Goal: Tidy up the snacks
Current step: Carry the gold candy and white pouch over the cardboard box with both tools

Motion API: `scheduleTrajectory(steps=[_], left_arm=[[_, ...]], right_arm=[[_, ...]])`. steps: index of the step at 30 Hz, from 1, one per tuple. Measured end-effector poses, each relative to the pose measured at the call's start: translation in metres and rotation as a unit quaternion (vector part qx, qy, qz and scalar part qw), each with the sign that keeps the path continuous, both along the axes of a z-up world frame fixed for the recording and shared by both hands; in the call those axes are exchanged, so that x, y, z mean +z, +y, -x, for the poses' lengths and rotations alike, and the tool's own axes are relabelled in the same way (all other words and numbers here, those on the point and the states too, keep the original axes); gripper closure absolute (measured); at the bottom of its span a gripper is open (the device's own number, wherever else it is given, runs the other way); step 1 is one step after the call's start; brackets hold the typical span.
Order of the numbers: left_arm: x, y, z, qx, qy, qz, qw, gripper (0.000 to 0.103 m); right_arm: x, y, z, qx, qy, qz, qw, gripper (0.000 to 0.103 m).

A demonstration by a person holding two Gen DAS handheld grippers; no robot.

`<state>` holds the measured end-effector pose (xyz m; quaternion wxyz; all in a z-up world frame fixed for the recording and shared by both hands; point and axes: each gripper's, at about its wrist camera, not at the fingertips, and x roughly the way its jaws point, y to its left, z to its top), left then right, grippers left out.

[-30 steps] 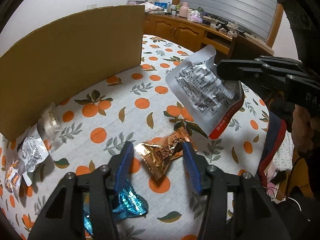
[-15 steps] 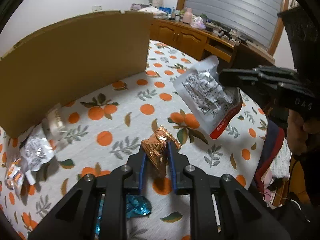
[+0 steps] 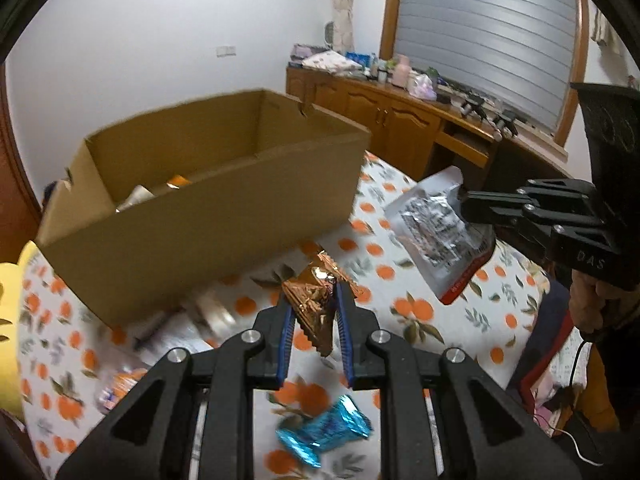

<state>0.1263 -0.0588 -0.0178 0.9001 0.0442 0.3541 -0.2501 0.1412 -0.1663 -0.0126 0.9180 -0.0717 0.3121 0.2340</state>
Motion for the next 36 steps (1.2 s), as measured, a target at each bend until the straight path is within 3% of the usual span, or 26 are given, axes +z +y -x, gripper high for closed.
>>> scheduleTrajectory(steps=[8, 16, 27, 36], left_arm=[[0.036, 0.019, -0.021, 0.026, -0.033, -0.003, 0.9991, 0.086], [0.053, 0.034, -0.041, 0.048, -0.048, -0.014, 0.9976, 0.086], [0.056, 0.056, -0.071, 0.077, -0.048, -0.029, 0.9954, 0.085], [0.037, 0.074, -0.110, 0.100, -0.029, -0.029, 0.9941, 0.085]], right_arm=[[0.038, 0.016, -0.016, 0.008, -0.038, 0.009, 0.999, 0.103], [0.067, 0.034, -0.037, 0.013, -0.067, 0.018, 0.997, 0.103], [0.084, 0.061, -0.077, 0.015, -0.086, 0.046, 0.995, 0.103], [0.070, 0.071, -0.135, 0.001, -0.065, 0.057, 0.996, 0.103]])
